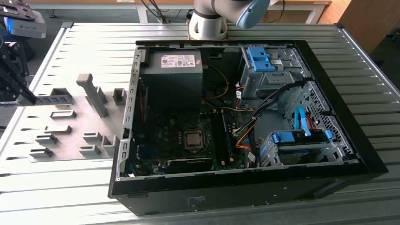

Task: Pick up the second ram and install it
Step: 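Pick up the second ram and move it above second insertion slot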

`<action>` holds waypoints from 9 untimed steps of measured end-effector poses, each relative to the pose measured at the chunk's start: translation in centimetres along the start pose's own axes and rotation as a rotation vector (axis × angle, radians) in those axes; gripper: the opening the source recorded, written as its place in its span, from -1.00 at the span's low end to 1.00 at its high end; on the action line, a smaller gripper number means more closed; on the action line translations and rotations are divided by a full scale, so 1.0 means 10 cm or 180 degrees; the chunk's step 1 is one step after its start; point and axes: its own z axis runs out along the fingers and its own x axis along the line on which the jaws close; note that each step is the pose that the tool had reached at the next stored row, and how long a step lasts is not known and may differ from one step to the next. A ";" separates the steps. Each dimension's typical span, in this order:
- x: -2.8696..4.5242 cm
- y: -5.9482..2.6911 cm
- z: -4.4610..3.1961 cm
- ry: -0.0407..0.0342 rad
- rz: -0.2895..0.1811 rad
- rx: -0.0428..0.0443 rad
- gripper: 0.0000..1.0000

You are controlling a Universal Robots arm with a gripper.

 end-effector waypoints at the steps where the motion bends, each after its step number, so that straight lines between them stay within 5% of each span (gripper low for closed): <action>1: 0.000 0.000 -0.007 0.0000 0.0000 0.0000 -0.72; 9: -0.003 0.000 -0.066 0.0000 0.0000 0.0000 -0.72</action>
